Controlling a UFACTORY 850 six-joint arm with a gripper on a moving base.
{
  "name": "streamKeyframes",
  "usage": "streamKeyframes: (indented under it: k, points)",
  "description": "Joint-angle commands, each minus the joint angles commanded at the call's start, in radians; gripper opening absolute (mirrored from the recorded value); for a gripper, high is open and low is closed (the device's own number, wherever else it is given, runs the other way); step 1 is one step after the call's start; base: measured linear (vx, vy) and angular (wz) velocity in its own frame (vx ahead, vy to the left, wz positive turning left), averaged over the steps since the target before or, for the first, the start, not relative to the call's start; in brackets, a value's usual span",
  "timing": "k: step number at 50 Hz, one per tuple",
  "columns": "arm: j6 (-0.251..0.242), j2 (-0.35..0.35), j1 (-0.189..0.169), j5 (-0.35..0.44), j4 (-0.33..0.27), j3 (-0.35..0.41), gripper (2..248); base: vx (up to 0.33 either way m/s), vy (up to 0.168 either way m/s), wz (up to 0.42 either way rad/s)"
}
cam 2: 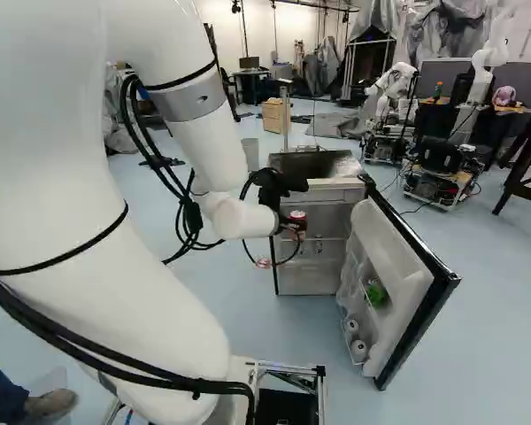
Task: Grab a drink from the fridge
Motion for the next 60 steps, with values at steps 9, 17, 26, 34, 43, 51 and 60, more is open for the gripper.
streamKeyframes:
  k: [9, 17, 26, 34, 43, 51, 60]
  points:
    - [0.000, -0.010, 0.003, -0.055, 0.000, -0.038, 90, 0.000, 0.000, 0.000]
    - [0.000, -0.018, 0.004, -0.076, 0.000, -0.070, 90, 0.000, 0.000, 0.000]
    - [0.000, 0.001, 0.005, -0.080, 0.000, -0.077, 90, 0.000, 0.000, 0.000]
    - [0.000, 0.028, 0.005, -0.080, 0.000, -0.072, 90, 0.000, 0.000, 0.000]
    - [0.000, 0.061, 0.005, -0.080, 0.000, -0.065, 90, 0.000, 0.000, 0.000]
    - [0.000, 0.087, 0.006, -0.080, 0.000, -0.061, 90, 0.000, 0.000, 0.000]
    - [0.000, 0.099, 0.011, -0.080, 0.000, -0.073, 90, 0.000, 0.000, 0.000]
